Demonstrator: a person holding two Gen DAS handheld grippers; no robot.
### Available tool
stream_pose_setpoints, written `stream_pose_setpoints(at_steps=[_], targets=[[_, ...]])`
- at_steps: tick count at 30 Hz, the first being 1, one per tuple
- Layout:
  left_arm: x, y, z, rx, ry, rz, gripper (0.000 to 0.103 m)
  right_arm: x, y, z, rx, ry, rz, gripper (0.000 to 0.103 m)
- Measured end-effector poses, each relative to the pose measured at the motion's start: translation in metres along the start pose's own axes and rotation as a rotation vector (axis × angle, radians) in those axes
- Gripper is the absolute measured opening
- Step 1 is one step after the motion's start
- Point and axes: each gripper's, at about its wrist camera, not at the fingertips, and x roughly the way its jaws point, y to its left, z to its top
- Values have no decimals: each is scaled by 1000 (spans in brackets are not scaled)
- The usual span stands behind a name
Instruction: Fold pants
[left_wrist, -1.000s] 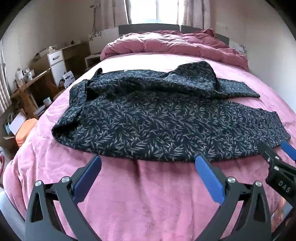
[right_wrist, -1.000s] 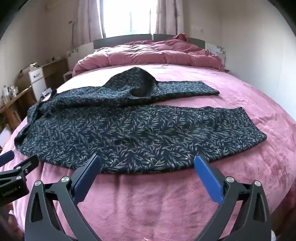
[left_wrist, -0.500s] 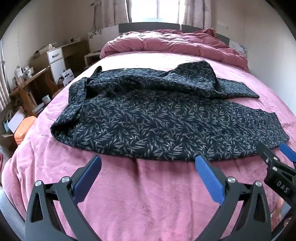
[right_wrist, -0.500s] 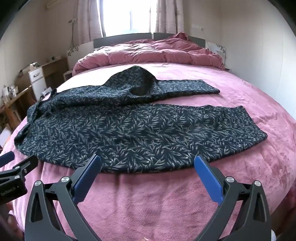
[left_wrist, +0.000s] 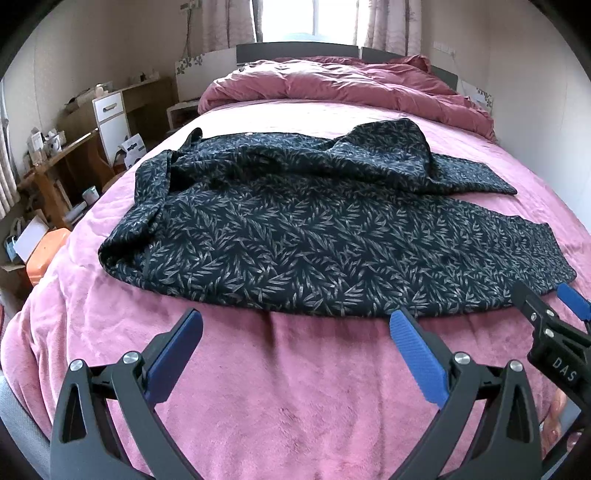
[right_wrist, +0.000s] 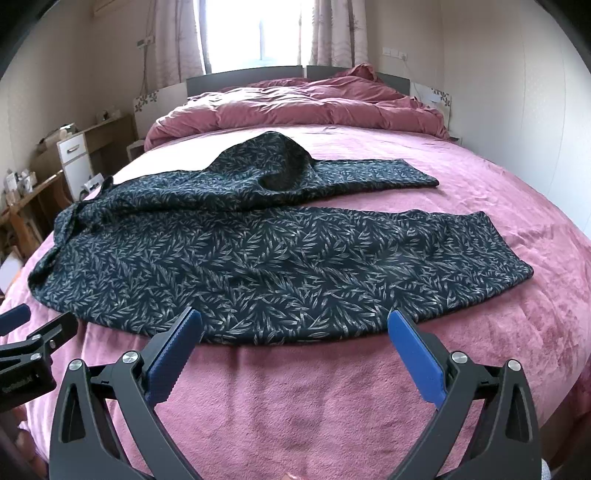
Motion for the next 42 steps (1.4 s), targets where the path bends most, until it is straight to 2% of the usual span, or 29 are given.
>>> stream_pose_setpoints(at_steps=[28,33,35,40,42], targets=[[7,5,-1,-18,21,-10,101,-1,-1,1,-1,0,4,100],[12,8,0,-19,47,-23,101,0,-7,3,33,-2,13,100],[14,11,0,-28,61,-45,101,0,-12,3,56,-3,21,100],[26,30,-4,-126,129,-199,101,4,-25,5,90,6,4,100],[30,40,-7,-171,133,-212,101,8,-31,5,94,5,10,100]])
